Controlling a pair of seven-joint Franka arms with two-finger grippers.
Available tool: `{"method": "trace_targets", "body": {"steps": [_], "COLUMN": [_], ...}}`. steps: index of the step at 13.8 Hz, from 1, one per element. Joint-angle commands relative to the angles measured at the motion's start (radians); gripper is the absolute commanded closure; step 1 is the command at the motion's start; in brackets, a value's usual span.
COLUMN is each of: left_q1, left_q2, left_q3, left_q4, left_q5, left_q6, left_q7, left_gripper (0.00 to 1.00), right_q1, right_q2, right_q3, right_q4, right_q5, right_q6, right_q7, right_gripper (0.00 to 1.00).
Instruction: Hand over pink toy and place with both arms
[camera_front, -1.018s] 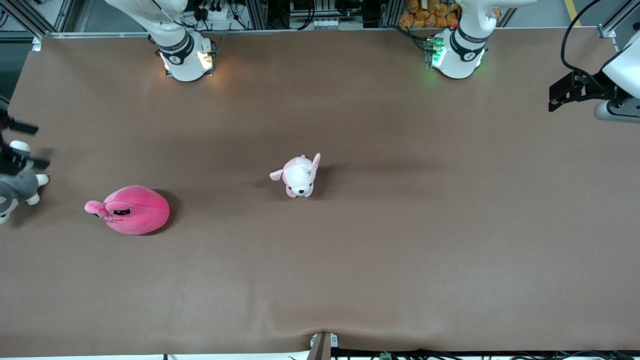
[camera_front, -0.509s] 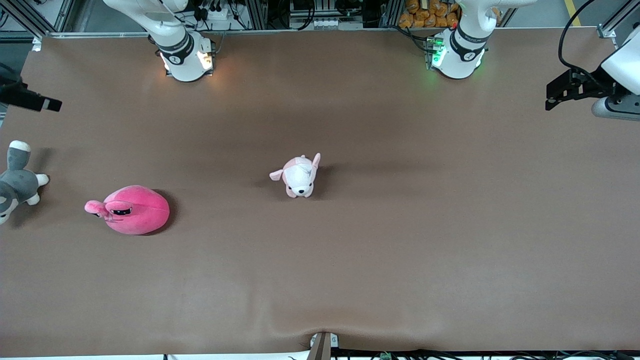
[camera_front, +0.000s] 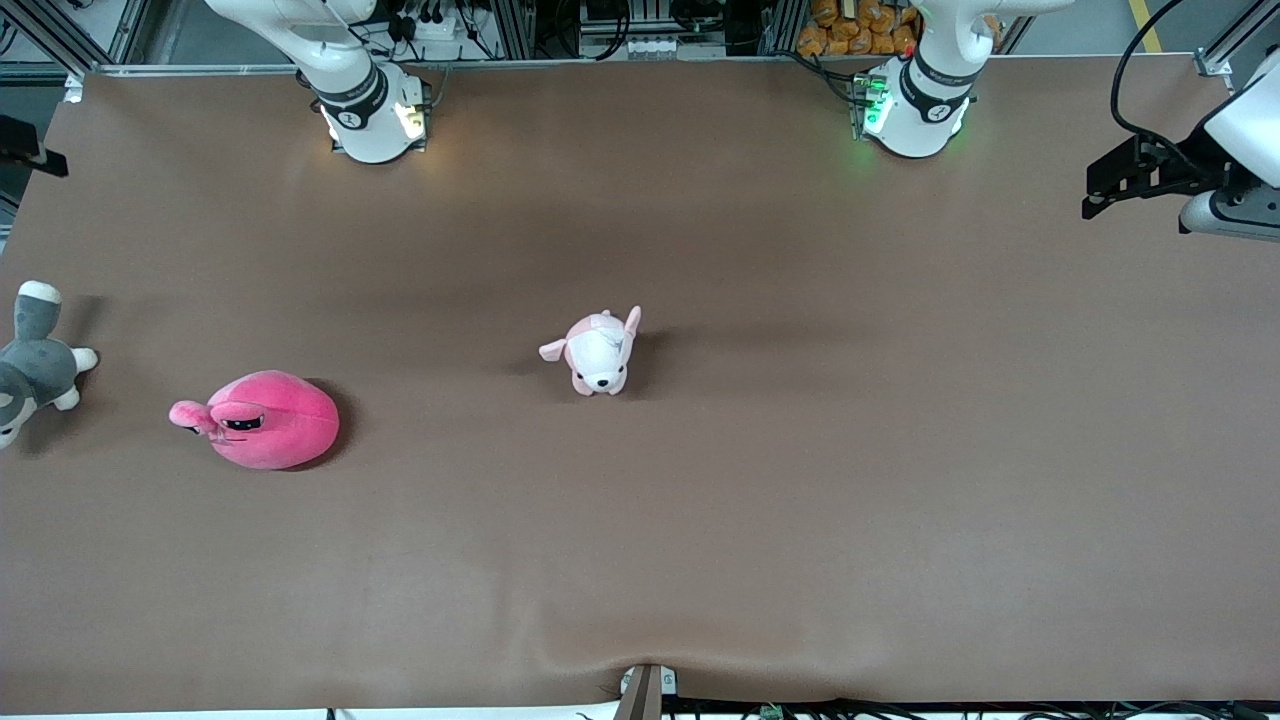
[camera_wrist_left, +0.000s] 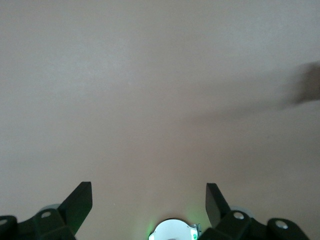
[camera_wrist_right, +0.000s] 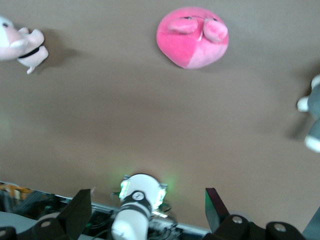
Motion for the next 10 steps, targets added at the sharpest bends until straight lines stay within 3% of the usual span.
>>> {"method": "trace_targets", "body": {"steps": [1, 4, 10], "left_q1": [0.001, 0.001, 0.008], "left_q2": [-0.014, -0.011, -0.003], "left_q3": [-0.003, -0.003, -0.001], "left_q4": [0.003, 0.011, 0.011], "left_q5": [-0.014, -0.015, -0.015], "left_q6": [-0.001, -0.001, 0.000], "left_q7": [0.011, 0.011, 0.011], "left_gripper": [0.00, 0.00, 0.00], "right_q1": [0.030, 0.026, 0.024], "right_q2": [-0.255, -0.277, -0.127], "right_q3": [0.041, 0.055, 0.061], "right_q4": [-0.343, -0.359, -0.143], "right_q5": [-0.036, -0.038, -0.059], "right_q6": [0.207, 0.230, 0.192], "right_q7": [-0.043, 0.175, 0.259], "right_gripper": [0.00, 0.00, 0.00]}}
